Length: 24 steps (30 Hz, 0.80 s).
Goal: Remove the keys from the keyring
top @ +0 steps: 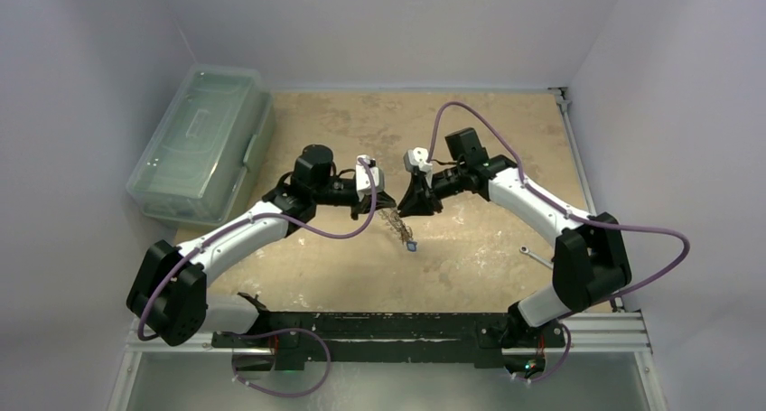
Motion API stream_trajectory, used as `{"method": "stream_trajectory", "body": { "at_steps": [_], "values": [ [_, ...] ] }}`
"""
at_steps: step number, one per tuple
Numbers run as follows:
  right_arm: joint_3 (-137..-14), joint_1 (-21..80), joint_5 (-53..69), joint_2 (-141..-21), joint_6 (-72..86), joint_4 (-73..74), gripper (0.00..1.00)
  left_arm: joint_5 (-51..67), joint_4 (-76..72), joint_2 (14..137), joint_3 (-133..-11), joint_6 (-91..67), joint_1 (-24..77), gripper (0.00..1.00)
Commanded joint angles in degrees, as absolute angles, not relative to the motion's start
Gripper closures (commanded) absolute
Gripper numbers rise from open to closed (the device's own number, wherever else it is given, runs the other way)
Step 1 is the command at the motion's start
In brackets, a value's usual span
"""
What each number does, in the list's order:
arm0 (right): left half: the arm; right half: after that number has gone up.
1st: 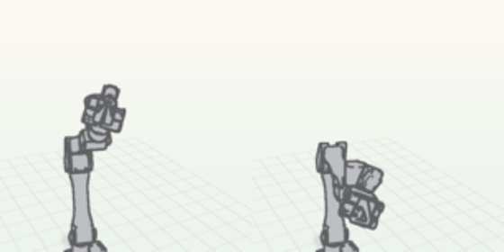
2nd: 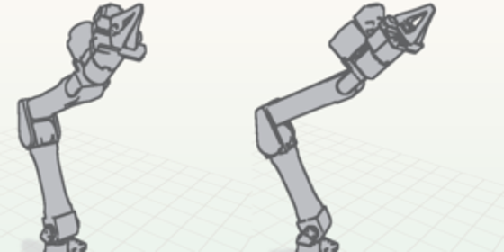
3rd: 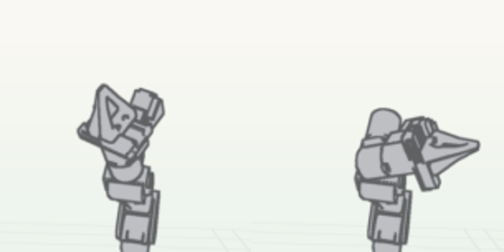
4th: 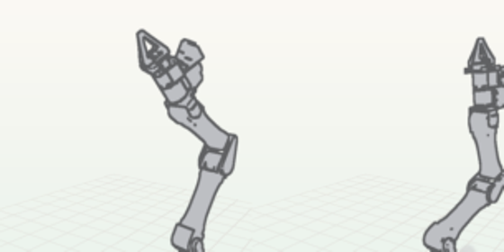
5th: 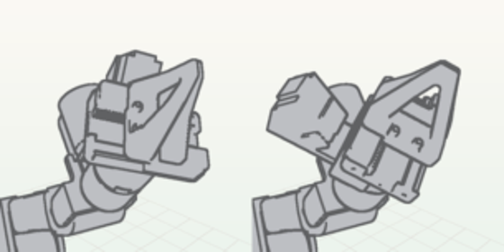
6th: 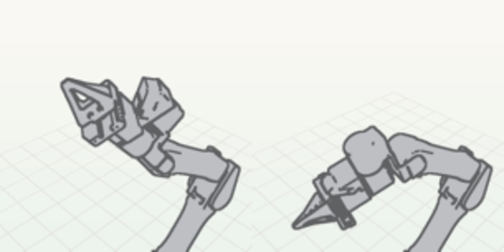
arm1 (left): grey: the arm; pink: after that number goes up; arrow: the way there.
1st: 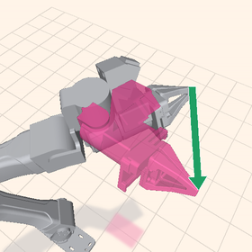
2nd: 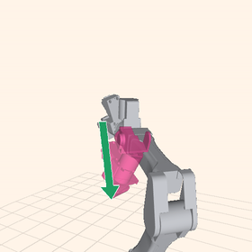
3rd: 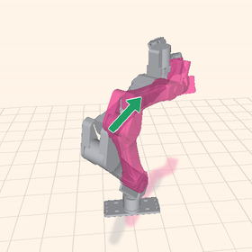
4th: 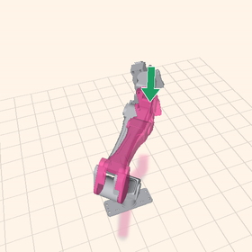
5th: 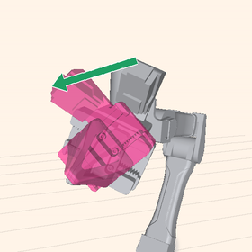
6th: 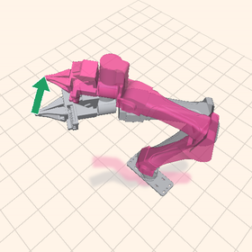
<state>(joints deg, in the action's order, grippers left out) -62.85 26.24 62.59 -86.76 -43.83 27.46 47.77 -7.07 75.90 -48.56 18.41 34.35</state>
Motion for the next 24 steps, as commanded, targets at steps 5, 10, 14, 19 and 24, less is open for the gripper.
{"method": "stream_trajectory", "body": {
  "at_steps": [5,10,14,19,24],
  "values": [
    [-65.2,23.5,68.8,-86.4,-42.7,26.2,0.73,50.1,-12.0,74.3,-48.0,17.4,33.2,1.0],
    [-66.0,23.5,70.8,-86.9,-41.1,25.0,0.69,50.2,-12.4,74.3,-48.0,17.0,33.1,1.0],
    [-65.0,23.6,71.5,-87.5,-37.7,20.6,0.69,50.2,-12.7,74.4,-48.0,16.5,33.2,1.0],
    [-62.7,24.0,71.5,-88.4,-35.1,14.8,0.68,50.3,-13.1,74.8,-48.2,16.3,33.1,1.0],
    [-60.9,24.5,71.4,-89.3,-33.8,11.1,0.7,50.2,-13.5,75.1,-48.3,16.0,33.2,1.0]
  ]
}}
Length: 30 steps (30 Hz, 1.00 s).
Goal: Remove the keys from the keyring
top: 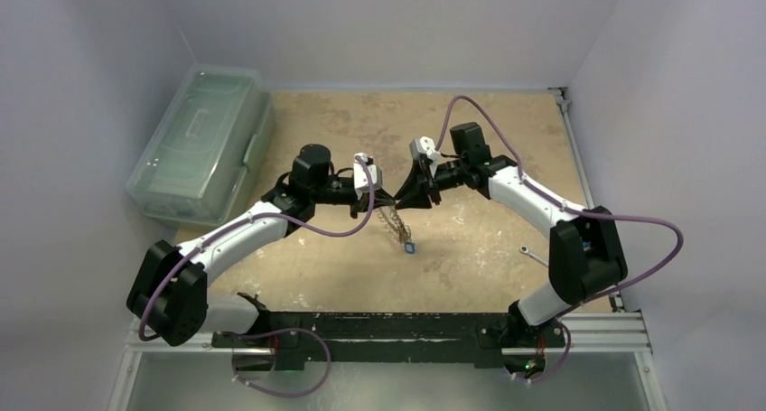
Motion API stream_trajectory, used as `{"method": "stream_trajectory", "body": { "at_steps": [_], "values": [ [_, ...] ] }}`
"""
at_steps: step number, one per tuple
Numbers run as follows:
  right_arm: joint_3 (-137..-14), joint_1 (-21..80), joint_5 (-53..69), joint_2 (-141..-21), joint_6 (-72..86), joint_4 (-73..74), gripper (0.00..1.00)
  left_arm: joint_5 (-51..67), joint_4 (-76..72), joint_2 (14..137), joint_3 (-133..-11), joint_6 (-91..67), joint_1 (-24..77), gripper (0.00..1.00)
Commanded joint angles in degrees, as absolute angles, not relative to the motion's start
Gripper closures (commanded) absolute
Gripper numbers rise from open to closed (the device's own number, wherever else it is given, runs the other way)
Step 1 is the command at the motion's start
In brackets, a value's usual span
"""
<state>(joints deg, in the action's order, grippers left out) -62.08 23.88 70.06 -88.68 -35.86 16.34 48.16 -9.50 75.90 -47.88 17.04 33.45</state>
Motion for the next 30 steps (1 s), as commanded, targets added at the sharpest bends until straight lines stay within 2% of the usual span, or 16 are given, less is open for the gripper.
{"method": "stream_trajectory", "body": {
  "at_steps": [1,5,14,16,18,23,24,27,30],
  "values": [
    [-60.7,24.5,71.5,-89.4,-33.8,10.8,0.7,50.2,-13.5,75.2,-48.3,15.9,33.2,1.0],
    [-59.9,24.5,72.5,-89.8,-33.6,9.2,0.72,50.3,-13.5,75.5,-48.3,16.0,33.0,1.0],
    [-60.1,24.7,73.7,-90.4,-33.4,9.0,0.71,50.7,-13.8,76.1,-48.0,15.9,32.7,1.0],
    [-60.3,24.8,74.0,-90.5,-33.4,9.0,0.78,50.8,-13.9,76.2,-48.1,15.9,32.6,1.0],
    [-60.3,24.8,73.6,-90.6,-33.5,8.9,1.0,50.8,-13.9,76.3,-48.1,15.7,32.5,1.0],
    [-61.1,24.7,70.7,-90.3,-35.3,12.8,1.0,50.8,-8.9,76.5,-49.7,17.2,30.1,1.0],
    [-61.8,24.7,69.2,-90.3,-35.3,14.2,1.0,50.7,-5.0,76.8,-50.9,19.2,29.4,0.96],
    [-64.5,24.7,64.3,-90.5,-36.3,19.4,1.0,50.9,10.2,77.7,-54.5,28.5,27.0,0.67],
    [-66.1,25.2,60.8,-90.6,-36.5,22.9,1.0,51.3,20.3,77.7,-57.3,40.2,26.1,0.52]
  ]
}}
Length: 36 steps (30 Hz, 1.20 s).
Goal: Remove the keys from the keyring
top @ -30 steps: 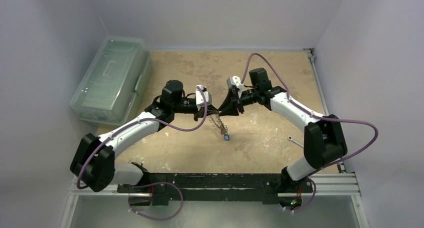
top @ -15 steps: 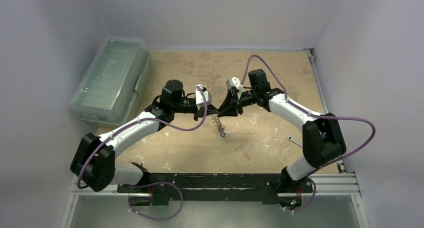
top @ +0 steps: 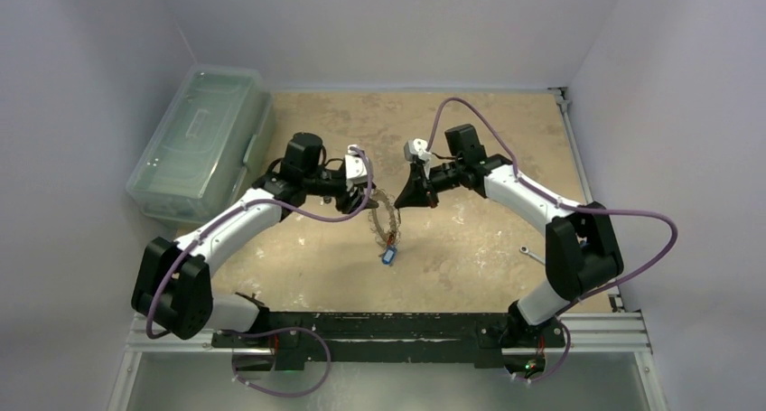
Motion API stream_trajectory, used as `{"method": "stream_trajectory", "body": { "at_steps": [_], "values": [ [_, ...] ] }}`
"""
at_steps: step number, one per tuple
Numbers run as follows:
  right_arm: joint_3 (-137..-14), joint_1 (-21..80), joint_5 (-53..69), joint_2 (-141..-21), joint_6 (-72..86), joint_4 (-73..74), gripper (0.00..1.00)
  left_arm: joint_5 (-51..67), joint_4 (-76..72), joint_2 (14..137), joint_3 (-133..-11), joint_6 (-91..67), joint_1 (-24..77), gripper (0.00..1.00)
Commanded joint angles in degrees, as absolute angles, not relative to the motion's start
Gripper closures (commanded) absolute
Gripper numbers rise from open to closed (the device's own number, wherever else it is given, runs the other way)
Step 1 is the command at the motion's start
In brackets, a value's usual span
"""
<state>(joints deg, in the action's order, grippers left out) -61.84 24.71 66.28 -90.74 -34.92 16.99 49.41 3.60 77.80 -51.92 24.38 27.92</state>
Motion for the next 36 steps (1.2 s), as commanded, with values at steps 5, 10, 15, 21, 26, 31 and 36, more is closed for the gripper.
{"method": "stream_trajectory", "body": {
  "at_steps": [5,10,15,21,26,31,36],
  "values": [
    [-65.8,26.2,59.9,-90.5,-36.2,23.9,1.0,50.8,25.9,77.8,-58.5,47.8,26.2,0.49],
    [-65.0,26.5,61.9,-90.3,-34.6,21.1,1.0,49.7,22.3,78.6,-57.4,49.1,29.1,0.63],
    [-65.2,26.6,62.7,-89.7,-34.7,21.1,1.0,48.9,14.9,79.5,-56.4,45.6,30.6,0.67],
    [-66.2,26.9,62.7,-89.8,-34.9,22.3,1.0,46.2,12.6,80.7,-57.4,44.2,34.2,0.67],
    [-66.5,27.1,62.8,-89.8,-35.1,22.7,1.0,43.8,12.5,81.6,-57.4,45.3,36.1,0.68],
    [-66.6,27.3,63.2,-89.7,-36.0,23.6,1.0,41.5,13.3,82.3,-57.1,46.7,36.7,0.69],
    [-66.6,27.3,63.5,-89.4,-36.3,24.1,1.0,40.5,13.6,82.6,-56.8,47.1,36.8,0.76]
  ]
}}
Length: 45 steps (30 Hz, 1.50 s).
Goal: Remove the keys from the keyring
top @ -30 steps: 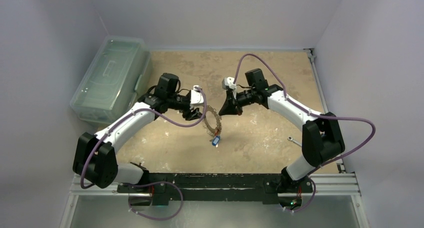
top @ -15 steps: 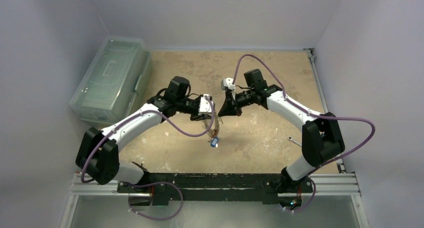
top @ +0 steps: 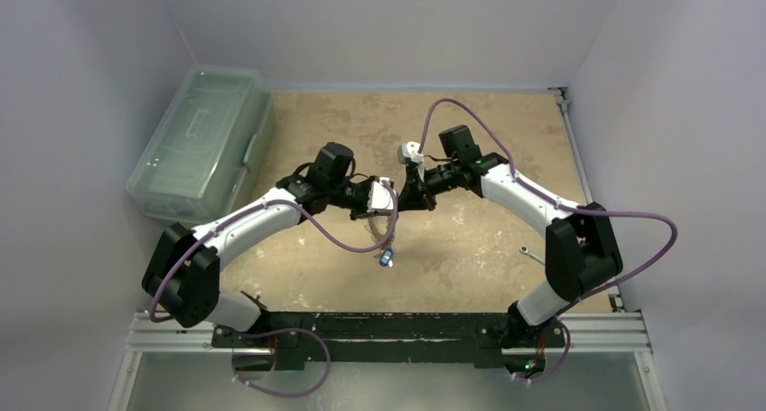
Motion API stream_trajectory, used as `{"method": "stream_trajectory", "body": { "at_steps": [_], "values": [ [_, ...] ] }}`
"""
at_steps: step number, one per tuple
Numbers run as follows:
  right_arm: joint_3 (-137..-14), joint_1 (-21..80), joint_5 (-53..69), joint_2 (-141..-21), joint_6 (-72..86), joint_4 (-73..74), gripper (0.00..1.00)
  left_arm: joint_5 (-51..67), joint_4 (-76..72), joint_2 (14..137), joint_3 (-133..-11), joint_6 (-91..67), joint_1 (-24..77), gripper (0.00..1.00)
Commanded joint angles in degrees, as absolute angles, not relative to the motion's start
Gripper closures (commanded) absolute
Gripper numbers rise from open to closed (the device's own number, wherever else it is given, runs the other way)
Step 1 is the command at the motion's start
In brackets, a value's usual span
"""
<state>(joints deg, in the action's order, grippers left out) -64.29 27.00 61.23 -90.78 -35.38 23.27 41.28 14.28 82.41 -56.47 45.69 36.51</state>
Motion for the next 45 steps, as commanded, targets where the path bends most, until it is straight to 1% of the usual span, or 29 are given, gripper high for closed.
{"method": "stream_trajectory", "body": {
  "at_steps": [1,4,9,11,16,22,25,31,36,39,45],
  "values": [
    [-66.6,27.3,63.6,-89.4,-36.3,24.1,1.0,40.6,13.6,82.6,-56.8,47.2,36.9,0.81],
    [-66.7,27.3,63.9,-89.4,-36.5,24.3,1.0,40.8,13.7,82.7,-57.0,47.2,37.0,1.0],
    [-65.8,27.2,62.8,-90.0,-36.7,22.8,1.0,42.0,12.2,82.0,-57.0,44.6,36.2,1.0],
    [-64.9,27.0,61.8,-90.9,-36.9,21.8,1.0,45.7,8.6,81.0,-55.7,40.4,33.7,1.0],
    [-63.9,26.8,61.1,-94.0,-36.9,20.4,1.0,49.0,-2.7,79.5,-51.5,29.7,32.1,1.0],
    [-61.6,27.5,60.2,-95.5,-31.6,11.8,1.0,49.7,-17.5,79.3,-45.1,19.5,32.1,1.0],
    [-60.3,27.6,59.3,-96.0,-30.9,9.3,1.0,49.4,-20.6,79.0,-43.0,17.8,32.1,1.0],
    [-59.2,27.6,61.1,-96.1,-29.8,6.3,1.0,49.8,-22.3,77.7,-41.0,16.8,31.3,1.0],
    [-58.8,27.5,62.1,-93.7,-28.7,5.2,1.0,51.5,-16.4,76.3,-42.0,20.9,28.6,1.0],
    [-58.6,27.5,62.2,-92.8,-28.7,5.8,1.0,52.1,-16.0,75.6,-42.1,20.4,27.1,1.0],
    [-59.6,25.3,59.3,-92.0,-27.2,6.2,1.0,51.7,-9.3,74.6,-44.0,24.6,26.1,1.0]
  ]
}}
